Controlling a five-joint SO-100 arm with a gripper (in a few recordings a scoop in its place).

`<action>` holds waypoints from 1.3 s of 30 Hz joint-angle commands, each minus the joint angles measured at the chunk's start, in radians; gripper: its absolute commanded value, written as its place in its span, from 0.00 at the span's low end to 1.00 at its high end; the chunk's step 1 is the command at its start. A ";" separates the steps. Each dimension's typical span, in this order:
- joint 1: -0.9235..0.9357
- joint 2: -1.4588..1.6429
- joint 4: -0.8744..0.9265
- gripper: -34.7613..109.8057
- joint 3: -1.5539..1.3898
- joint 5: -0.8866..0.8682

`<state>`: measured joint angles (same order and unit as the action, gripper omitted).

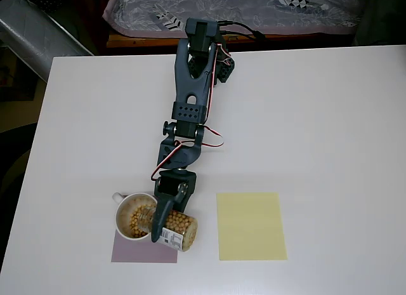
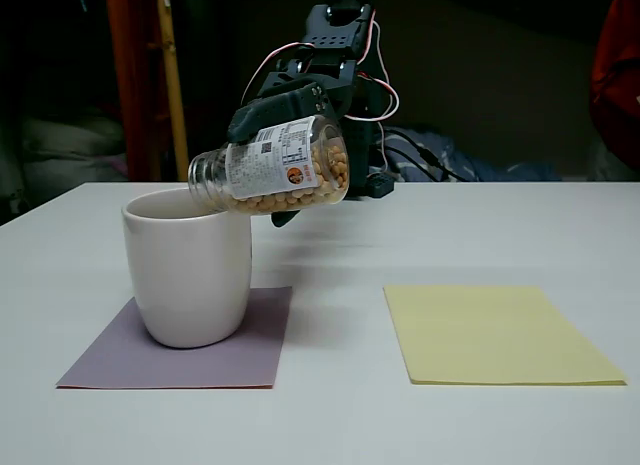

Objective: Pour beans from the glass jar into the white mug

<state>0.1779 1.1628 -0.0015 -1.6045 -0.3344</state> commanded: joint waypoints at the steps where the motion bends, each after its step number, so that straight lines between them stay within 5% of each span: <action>1: 0.014 0.012 -0.005 0.24 0.020 -0.012; 9: 0.012 0.020 -0.005 0.24 0.015 0.008; 20: 0.000 0.071 -0.020 0.28 0.008 0.316; 39: -0.161 0.313 -0.029 0.31 -0.244 1.163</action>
<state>0.0307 1.3652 0.0015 -1.8040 0.7210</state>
